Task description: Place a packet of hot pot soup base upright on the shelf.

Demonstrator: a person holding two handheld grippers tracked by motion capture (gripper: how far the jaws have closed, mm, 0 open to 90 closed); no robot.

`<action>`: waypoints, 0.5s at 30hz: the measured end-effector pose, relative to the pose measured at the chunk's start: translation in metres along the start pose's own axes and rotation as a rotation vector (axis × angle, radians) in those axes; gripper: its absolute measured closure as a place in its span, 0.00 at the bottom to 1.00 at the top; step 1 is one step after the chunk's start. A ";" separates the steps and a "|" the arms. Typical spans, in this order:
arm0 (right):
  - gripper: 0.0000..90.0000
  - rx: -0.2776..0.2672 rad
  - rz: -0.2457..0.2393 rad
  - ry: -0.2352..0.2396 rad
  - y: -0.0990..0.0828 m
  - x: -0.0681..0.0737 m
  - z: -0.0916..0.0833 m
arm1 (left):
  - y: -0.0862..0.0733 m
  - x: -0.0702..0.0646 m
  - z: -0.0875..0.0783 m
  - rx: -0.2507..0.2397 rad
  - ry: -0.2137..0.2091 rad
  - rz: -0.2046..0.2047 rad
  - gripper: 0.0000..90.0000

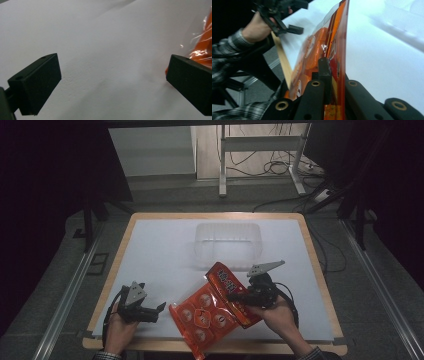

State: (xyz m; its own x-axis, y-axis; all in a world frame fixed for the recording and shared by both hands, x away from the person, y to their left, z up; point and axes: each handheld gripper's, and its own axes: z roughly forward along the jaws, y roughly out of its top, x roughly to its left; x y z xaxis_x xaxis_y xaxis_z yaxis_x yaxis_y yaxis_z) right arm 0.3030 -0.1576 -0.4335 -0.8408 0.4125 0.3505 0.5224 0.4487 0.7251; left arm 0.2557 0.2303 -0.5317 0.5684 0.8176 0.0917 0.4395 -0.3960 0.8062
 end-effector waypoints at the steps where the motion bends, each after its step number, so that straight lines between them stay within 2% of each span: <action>1: 0.99 -0.003 -0.002 0.008 0.003 0.001 -0.002 | 0.000 0.000 0.000 -0.001 0.000 -0.001 0.00; 5: 0.99 -0.008 -0.012 0.032 0.014 0.006 -0.011 | 0.000 0.001 0.000 -0.001 0.001 0.000 0.00; 15: 0.99 0.016 -0.046 0.039 0.036 0.013 -0.031 | 0.000 0.000 0.000 -0.003 0.004 0.006 0.00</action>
State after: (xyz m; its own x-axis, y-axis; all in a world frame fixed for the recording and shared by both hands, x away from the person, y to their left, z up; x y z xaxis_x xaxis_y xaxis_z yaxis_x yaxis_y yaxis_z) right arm 0.3067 -0.1608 -0.3849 -0.8689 0.3599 0.3398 0.4846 0.4791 0.7318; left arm 0.2559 0.2303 -0.5312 0.5680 0.8171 0.0986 0.4341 -0.3993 0.8076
